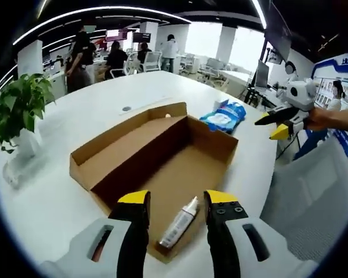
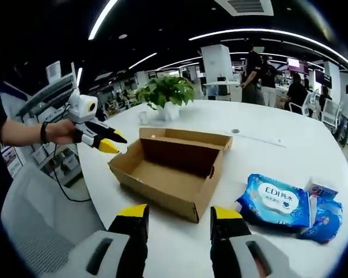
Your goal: Operate the shoe box by opening the lid, removing the specified soft item, and placing it in the target area until the item is outside and the box remains undamaged.
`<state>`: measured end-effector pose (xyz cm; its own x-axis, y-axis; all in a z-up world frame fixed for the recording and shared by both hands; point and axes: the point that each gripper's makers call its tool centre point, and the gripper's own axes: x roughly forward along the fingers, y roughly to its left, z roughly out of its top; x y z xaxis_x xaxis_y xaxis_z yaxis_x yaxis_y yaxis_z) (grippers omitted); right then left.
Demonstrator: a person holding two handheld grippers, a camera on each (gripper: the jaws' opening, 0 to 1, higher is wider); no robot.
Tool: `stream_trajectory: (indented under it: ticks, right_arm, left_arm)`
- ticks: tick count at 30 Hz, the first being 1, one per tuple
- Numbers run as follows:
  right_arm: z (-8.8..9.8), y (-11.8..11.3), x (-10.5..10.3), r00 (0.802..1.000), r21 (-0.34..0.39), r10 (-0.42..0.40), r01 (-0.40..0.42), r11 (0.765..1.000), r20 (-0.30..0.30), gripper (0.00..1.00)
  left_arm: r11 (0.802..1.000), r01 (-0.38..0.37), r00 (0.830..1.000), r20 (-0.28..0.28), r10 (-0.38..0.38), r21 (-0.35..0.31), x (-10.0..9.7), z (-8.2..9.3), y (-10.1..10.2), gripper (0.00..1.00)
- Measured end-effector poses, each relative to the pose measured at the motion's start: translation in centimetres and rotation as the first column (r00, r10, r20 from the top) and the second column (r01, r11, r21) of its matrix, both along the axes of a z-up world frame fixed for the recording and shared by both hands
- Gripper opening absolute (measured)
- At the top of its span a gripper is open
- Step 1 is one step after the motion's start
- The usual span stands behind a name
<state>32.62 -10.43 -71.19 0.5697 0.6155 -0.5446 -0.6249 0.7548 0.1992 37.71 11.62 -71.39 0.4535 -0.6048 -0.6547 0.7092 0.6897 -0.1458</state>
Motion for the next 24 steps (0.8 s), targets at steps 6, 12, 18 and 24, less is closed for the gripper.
stream_trajectory:
  ticks: [6, 12, 18, 24]
  right_arm:
    - [-0.2, 0.3, -0.7, 1.000, 0.022, -0.023, 0.023, 1.000, -0.007, 0.43]
    - [0.0, 0.8, -1.9, 0.999, 0.037, -0.034, 0.034, 0.999, -0.015, 0.45]
    - [0.2, 0.6, -2.5, 0.998, 0.049, -0.057, 0.057, 0.997, -0.019, 0.46]
    - [0.1, 0.2, -3.0, 0.997, 0.048, -0.071, 0.073, 0.996, -0.029, 0.46]
  left_arm:
    - [0.998, 0.056, 0.998, -0.029, -0.055, 0.033, 0.4, -0.8, -0.4, 0.38]
    - [0.989, 0.133, 0.989, -0.076, -0.129, 0.059, 0.5, -2.2, -1.0, 0.38]
    - [0.974, 0.206, 0.974, -0.113, -0.195, 0.094, 0.3, -3.4, -1.2, 0.39]
    - [0.945, 0.293, 0.951, -0.149, -0.272, 0.146, 0.5, -4.9, -1.1, 0.39]
